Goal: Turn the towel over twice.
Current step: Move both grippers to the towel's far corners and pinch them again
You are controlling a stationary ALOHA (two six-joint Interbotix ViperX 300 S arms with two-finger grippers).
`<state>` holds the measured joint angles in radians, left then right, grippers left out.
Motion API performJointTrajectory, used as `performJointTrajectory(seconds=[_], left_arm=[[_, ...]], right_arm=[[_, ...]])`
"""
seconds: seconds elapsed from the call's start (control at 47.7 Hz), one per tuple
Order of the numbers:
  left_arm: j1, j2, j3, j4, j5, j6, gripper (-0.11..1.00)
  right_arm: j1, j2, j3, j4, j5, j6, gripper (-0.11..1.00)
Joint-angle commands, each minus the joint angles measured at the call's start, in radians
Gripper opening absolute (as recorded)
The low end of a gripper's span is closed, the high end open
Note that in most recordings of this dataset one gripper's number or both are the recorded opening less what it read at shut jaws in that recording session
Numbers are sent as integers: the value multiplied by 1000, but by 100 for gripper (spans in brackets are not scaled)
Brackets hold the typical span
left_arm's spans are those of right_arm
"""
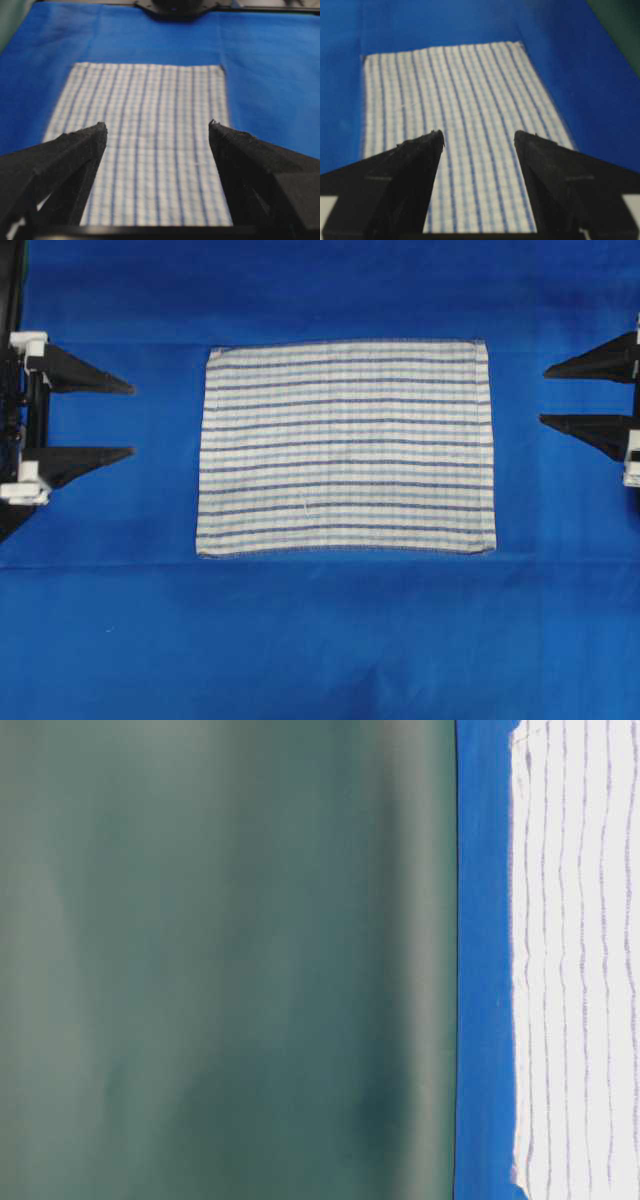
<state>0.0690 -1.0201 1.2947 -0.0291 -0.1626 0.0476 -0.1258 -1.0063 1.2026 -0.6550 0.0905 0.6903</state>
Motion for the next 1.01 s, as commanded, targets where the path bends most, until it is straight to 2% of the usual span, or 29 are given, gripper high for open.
performJointTrajectory(seconds=[0.0,0.272,0.44,0.649,0.985], left_arm=[[44,51,-17,2,-46,0,78],[199,311,-46,2,-149,2,78],[267,482,-92,2,-196,3,78],[350,698,-140,2,-242,5,78],[416,982,-160,2,-457,3,78]], right_arm=[[-37,32,-38,5,-8,2,66],[-218,196,-58,8,-25,0,66],[-324,334,-63,12,-58,2,66],[-391,540,-110,5,-64,-2,66],[-474,818,-195,-17,-143,-15,66]])
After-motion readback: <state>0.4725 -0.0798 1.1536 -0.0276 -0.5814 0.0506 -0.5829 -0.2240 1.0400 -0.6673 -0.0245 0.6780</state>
